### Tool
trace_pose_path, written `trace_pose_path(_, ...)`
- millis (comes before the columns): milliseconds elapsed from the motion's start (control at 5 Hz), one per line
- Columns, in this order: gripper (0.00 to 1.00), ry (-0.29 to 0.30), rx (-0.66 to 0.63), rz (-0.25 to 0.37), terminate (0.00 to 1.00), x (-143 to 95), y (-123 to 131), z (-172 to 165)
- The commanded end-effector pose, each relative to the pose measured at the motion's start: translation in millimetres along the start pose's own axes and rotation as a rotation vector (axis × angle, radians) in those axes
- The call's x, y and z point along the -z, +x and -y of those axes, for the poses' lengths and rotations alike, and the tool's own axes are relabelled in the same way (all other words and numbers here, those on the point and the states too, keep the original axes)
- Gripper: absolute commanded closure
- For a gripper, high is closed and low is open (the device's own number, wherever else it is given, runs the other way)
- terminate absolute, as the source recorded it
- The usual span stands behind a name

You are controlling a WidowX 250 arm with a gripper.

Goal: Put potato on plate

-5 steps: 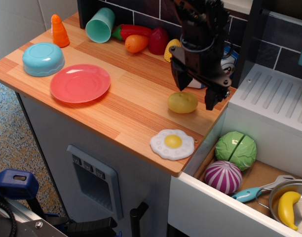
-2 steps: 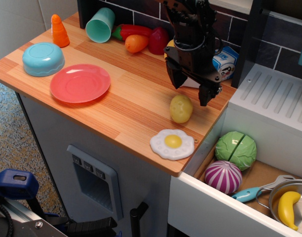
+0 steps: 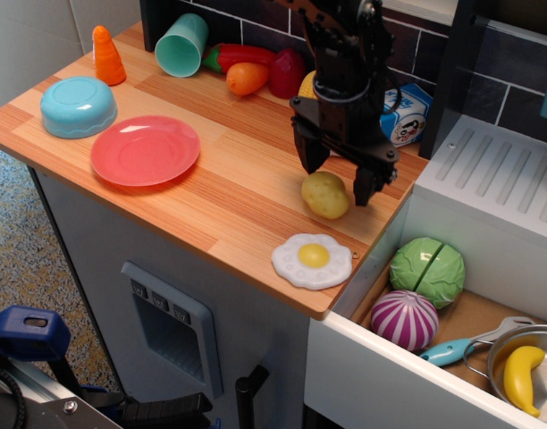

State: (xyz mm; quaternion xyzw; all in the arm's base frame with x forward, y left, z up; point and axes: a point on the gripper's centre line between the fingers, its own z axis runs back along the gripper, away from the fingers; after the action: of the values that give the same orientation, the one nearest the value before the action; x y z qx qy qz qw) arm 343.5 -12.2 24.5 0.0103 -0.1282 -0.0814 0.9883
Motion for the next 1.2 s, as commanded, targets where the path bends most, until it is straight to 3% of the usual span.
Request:
trace_pose_path(0, 0.0, 0.014, -0.038, 0.098, 0.0, -22, -7, -4)
trace_pose_path(400, 0.0, 0.03, -0.057, 0.118, 0.0, -20, -22, -1)
trace_pose_path(600, 1.0, 0.041, -0.042, 0.136, 0.0, -12, -20, -4)
trace_pose_path(800, 1.0, 0.024, -0.012, 0.123, 0.0, -15, -15, -12)
trace_pose_path(1000, 1.0, 0.053, 0.022, 0.065, 0.0, -40, -15, -34)
